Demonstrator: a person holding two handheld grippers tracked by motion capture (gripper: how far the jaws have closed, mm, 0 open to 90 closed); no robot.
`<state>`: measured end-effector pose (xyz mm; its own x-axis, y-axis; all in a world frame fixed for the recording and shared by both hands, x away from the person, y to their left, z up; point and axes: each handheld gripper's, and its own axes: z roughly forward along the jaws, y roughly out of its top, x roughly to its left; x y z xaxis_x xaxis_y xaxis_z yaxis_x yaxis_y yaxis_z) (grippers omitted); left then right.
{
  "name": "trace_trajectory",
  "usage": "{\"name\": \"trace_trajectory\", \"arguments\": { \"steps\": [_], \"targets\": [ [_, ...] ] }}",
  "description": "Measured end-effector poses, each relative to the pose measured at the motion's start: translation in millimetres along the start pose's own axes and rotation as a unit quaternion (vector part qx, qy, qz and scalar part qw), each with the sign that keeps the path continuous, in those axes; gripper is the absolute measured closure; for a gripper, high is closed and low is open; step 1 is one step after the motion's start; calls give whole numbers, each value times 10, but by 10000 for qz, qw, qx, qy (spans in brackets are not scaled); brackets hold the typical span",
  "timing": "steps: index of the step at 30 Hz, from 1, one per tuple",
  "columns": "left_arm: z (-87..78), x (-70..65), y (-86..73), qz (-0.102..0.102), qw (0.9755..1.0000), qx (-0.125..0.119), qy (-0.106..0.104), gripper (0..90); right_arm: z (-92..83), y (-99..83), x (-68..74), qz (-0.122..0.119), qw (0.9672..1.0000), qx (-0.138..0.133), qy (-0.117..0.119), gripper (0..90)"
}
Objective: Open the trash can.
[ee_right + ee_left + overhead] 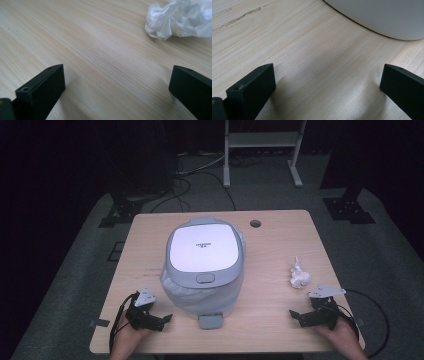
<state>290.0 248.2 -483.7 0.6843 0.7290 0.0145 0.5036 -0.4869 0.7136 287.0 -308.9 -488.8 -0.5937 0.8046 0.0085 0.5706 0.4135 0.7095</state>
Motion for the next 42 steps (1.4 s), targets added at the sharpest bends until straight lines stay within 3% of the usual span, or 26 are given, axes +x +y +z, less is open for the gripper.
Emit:
{"name": "trace_trajectory", "arguments": {
  "steps": [9, 11, 18, 24, 26, 31, 36, 42],
  "targets": [
    [0, 4, 3, -4, 10000, -26, -5, 0, -1, 0, 0, -2, 10000, 2, -1, 0],
    [-15, 6, -4, -7, 9999, -115, -16, 57, 0, 0, 0, 0, 10000, 0, 1, 0],
    [-65, 31, 7, 30, 9998, -87, -159, 158, -1, 1, 0, -1, 10000, 4, -2, 0],
    [-183, 20, 38, -83, 9987, -356, -344, 304, 0, 0, 0, 0, 10000, 2, 0, 0],
    [-225, 28, 52, -210, 9978, -492, -387, 342, 0, 0, 0, 0, 10000, 2, 0, 0],
    [-338, 23, 90, -234, 9958, -734, -485, 509, -1, 1, 0, 1, 10000, 3, -1, 0],
    [-427, 12, 134, -261, 9945, -808, -611, 677, 0, 0, 0, 1, 10000, 0, 0, 0],
    [-562, -3, 213, -423, 9908, -1016, -784, 888, 0, 0, 0, 1, 10000, 0, 0, 0]
  ]
}}
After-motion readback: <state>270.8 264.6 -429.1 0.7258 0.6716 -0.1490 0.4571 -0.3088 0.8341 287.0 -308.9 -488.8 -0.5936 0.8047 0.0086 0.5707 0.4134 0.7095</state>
